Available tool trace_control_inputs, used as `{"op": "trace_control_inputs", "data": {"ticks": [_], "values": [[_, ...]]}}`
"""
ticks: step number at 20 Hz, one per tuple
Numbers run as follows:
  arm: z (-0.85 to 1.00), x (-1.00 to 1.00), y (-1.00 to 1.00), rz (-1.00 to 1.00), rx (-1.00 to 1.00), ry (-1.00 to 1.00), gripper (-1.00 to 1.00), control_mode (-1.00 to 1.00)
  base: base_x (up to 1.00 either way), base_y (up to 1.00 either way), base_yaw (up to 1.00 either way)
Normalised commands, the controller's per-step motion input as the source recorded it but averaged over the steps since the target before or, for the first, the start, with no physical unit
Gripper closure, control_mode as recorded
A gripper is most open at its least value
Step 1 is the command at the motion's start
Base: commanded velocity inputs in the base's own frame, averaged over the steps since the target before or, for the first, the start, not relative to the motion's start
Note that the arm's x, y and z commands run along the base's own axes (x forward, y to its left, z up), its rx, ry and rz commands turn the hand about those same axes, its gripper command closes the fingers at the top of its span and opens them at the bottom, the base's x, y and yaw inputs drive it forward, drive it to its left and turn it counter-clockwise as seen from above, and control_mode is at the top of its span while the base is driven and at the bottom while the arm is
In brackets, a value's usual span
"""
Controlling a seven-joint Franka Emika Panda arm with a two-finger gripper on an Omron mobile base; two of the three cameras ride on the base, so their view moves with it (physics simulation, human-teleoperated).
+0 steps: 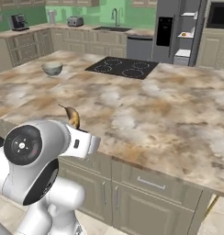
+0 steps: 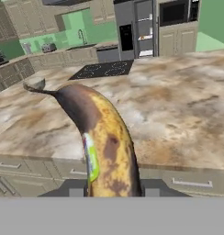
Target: Retrieve the banana and orange from the fridge and place them into the bowl on the dining table.
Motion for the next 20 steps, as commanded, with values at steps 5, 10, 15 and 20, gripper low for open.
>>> {"op": "trace_control_inputs", "data": {"ticks": [5, 10, 15, 20], "values": [[0.00, 0.00, 0.00, 0.00, 0.00, 0.00, 1.00, 1.00, 0.00, 1.00, -0.14], [0.00, 0.00, 0.00, 0.00, 0.00, 0.00, 1.00, 1.00, 0.01, 1.00, -0.12], [0.00, 0.00, 0.00, 0.00, 0.00, 0.00, 1.00, 1.00, 0.08, 1.00, -0.11], [0.00, 0.00, 0.00, 0.00, 0.00, 0.00, 1.00, 1.00, 0.15, 1.00, -0.12]]}}
